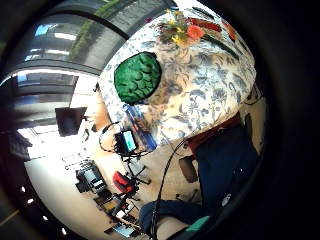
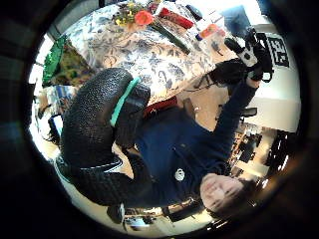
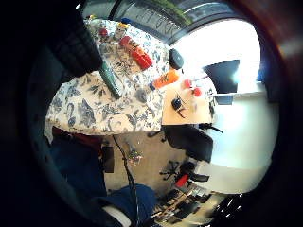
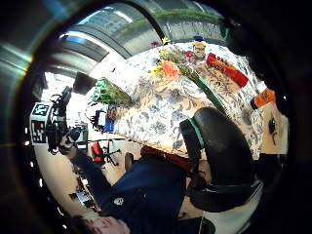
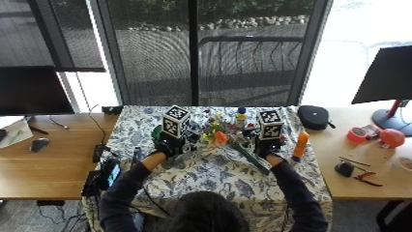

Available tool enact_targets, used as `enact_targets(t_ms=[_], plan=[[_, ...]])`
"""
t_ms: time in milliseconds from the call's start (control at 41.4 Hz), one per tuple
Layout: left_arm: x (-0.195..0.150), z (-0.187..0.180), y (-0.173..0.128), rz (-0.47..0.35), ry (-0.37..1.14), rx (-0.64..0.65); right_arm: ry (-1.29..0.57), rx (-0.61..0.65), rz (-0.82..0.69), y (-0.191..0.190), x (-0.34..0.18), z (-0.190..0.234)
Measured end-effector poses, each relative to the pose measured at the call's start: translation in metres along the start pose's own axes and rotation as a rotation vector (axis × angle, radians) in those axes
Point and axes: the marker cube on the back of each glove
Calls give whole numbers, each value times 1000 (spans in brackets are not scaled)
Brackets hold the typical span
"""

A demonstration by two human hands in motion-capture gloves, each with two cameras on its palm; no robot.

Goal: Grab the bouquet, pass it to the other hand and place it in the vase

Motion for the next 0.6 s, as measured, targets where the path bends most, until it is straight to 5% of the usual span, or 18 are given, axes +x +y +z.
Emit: enact_targets(t_ms=[604], plan=[[-2, 24, -2, -10, 37, 40, -148, -13, -28, -24, -12, 13]])
